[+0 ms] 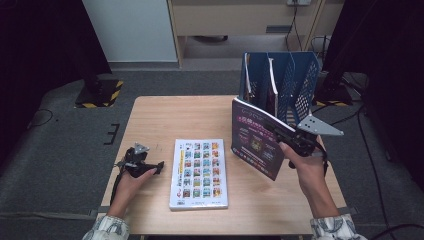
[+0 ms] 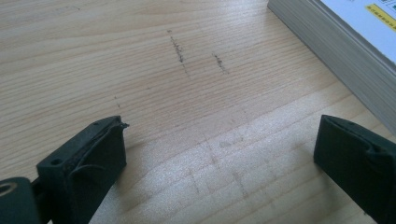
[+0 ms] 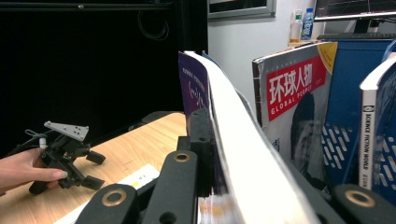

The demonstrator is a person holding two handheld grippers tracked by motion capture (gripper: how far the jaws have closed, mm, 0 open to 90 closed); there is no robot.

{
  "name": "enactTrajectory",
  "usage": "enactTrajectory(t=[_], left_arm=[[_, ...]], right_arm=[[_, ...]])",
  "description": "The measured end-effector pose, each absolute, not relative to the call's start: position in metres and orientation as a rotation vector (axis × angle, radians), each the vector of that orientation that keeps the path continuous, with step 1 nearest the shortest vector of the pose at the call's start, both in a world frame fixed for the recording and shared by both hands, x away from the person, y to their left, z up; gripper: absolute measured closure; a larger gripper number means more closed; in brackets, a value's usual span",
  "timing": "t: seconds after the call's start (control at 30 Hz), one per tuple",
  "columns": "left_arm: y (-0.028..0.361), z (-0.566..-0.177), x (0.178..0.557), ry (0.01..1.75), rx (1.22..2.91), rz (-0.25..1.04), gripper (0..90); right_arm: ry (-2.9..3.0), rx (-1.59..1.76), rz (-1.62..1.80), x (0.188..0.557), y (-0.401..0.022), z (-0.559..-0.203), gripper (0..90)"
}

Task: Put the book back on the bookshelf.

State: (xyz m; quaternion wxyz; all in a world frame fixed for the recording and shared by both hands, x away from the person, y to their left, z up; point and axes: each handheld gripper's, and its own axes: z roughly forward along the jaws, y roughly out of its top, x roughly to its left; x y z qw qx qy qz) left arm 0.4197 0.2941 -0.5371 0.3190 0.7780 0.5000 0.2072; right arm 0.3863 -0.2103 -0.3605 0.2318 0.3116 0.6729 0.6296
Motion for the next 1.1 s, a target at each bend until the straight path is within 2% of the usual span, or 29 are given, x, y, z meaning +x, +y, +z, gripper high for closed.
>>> enactTrajectory(t=[1.1], left_arm=[[0.295,-0.537,0.417,1.323,2.046,0.545,0.2]], right_arm=[[1.820,0.902,1.701,0.374,-0.239,-0.361,83.9]])
